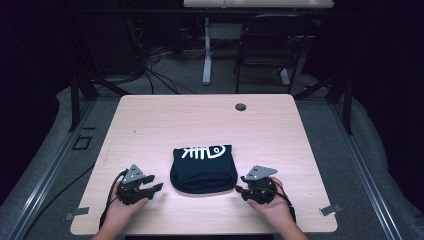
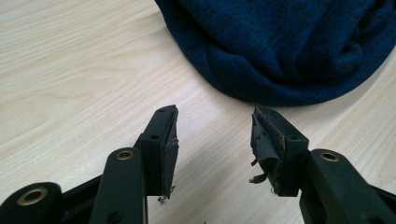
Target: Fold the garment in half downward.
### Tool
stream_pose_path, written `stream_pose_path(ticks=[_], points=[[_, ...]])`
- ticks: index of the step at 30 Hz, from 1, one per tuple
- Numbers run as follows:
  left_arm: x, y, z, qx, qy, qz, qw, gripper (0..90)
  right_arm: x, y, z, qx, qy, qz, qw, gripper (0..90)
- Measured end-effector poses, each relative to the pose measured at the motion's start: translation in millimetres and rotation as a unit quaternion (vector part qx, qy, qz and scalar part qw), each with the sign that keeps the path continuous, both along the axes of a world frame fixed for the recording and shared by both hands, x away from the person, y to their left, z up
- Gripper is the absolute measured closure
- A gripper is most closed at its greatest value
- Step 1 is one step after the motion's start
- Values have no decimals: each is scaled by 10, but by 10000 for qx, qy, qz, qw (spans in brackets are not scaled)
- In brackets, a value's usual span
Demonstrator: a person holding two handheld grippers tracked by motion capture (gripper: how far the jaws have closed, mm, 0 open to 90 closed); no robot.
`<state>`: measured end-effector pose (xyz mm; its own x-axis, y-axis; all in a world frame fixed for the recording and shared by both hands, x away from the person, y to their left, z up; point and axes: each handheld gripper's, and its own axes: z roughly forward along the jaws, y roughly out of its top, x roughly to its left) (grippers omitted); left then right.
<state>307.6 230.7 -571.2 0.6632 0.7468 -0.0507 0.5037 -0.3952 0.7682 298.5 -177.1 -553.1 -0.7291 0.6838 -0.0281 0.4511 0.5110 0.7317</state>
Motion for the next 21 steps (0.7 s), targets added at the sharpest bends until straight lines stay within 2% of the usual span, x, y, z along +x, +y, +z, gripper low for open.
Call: stream_pose_path(ticks=[9,10,16,21], points=[[-35,-81,14,137,-106,-138,9998,505,-6,29,-33,-25,-32,28,10000,567],[-37,-91,17,205,-118,-194,9995,504,-8,39,-39,-29,-30,64,10000,565],[-43,-102,16,181,-102,-194,9996,499,-14,57,-49,-80,-63,147,9998,556],[-40,-109,27,142,-133,-213,9996,489,-15,50,-52,-76,-95,113,9999,549]])
